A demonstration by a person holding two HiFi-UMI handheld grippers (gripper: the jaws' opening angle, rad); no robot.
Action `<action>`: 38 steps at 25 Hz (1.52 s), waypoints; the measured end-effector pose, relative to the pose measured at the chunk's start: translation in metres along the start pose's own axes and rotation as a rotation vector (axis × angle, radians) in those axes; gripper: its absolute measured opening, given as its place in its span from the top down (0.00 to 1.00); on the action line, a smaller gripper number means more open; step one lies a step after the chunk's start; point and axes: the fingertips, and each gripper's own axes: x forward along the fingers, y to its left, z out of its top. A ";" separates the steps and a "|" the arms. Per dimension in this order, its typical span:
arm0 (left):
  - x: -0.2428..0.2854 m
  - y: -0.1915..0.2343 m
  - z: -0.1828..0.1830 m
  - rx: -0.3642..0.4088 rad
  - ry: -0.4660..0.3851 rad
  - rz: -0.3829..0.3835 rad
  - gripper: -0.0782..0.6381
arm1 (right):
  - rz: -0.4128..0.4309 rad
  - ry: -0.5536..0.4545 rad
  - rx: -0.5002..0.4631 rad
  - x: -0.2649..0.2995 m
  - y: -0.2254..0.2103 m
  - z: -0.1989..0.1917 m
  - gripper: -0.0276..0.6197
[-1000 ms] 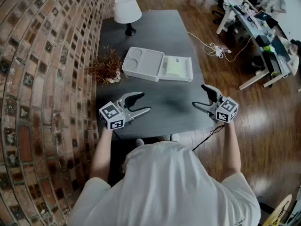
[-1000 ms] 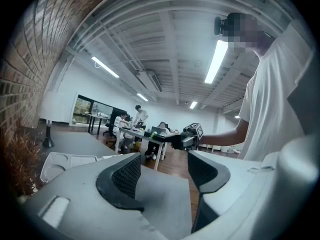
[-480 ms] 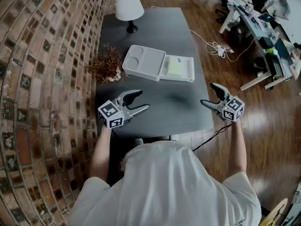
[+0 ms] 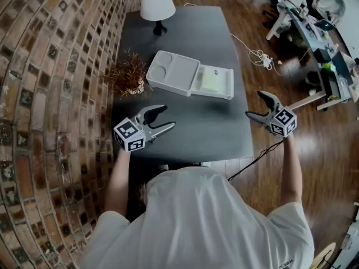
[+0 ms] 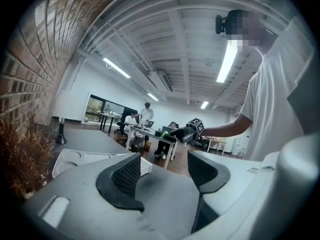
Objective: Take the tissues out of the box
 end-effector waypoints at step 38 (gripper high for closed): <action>0.000 0.034 -0.016 -0.036 0.038 0.206 0.47 | 0.257 0.404 -0.744 0.117 -0.100 -0.005 0.23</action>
